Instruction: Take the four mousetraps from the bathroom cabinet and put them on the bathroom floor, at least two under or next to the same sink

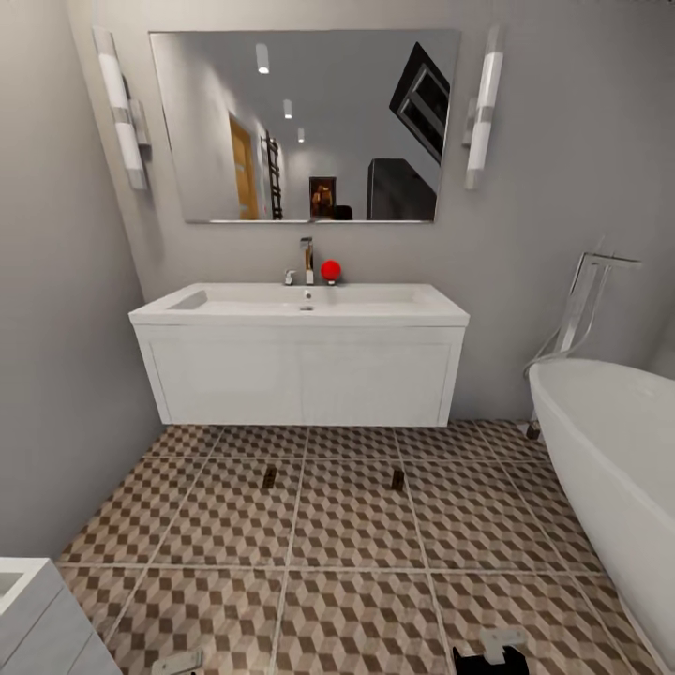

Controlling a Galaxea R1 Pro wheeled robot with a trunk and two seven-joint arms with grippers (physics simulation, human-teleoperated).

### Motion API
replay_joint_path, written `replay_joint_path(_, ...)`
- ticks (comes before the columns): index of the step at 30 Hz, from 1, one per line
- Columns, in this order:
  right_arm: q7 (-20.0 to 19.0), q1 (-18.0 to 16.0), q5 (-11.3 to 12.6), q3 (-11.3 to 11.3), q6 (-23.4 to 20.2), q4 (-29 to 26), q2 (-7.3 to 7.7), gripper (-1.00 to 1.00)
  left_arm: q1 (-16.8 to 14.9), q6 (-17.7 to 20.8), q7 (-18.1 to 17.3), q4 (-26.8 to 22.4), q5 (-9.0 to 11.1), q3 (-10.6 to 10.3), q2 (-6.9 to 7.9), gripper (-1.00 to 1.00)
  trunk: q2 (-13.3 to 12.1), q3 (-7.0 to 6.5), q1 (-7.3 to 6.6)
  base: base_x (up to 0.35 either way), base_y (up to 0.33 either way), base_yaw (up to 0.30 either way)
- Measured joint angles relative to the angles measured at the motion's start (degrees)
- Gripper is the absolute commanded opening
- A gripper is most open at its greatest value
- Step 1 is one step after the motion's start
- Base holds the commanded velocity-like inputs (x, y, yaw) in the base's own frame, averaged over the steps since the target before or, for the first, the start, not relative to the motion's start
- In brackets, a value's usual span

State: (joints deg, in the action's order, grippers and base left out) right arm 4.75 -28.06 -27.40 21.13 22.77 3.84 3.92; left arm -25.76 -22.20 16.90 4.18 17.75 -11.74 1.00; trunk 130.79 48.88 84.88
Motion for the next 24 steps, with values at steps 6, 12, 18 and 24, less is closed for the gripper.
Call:
replay_joint_path(6,0.00,0.02,-0.02,0.00,0.00,-0.06,0.00,1.00,0.00,0.00,-0.06,0.00,0.00,0.00,0.00,1.00,-2.41,-1.08,-1.32,0.000,0.000,0.000)
replay_joint_path(12,0.00,0.08,-0.02,-0.02,0.00,-0.08,0.00,1.00,0.00,0.02,-0.08,0.00,0.00,-0.02,-0.05,1.00,-4.81,-2.15,-2.64,0.000,0.000,0.000)
replay_joint_path(18,0.00,0.11,-0.14,-0.07,0.00,-0.07,0.00,1.00,0.00,0.07,-0.14,0.00,0.00,-0.05,-0.10,1.00,-7.22,-3.23,-3.95,0.000,0.000,0.000)
replay_joint_path(24,0.00,0.11,-0.19,-0.08,0.00,-0.08,0.00,1.00,0.00,0.13,-0.15,0.00,0.00,-0.08,-0.36,1.00,-9.63,-4.31,-5.27,0.000,0.000,0.000)
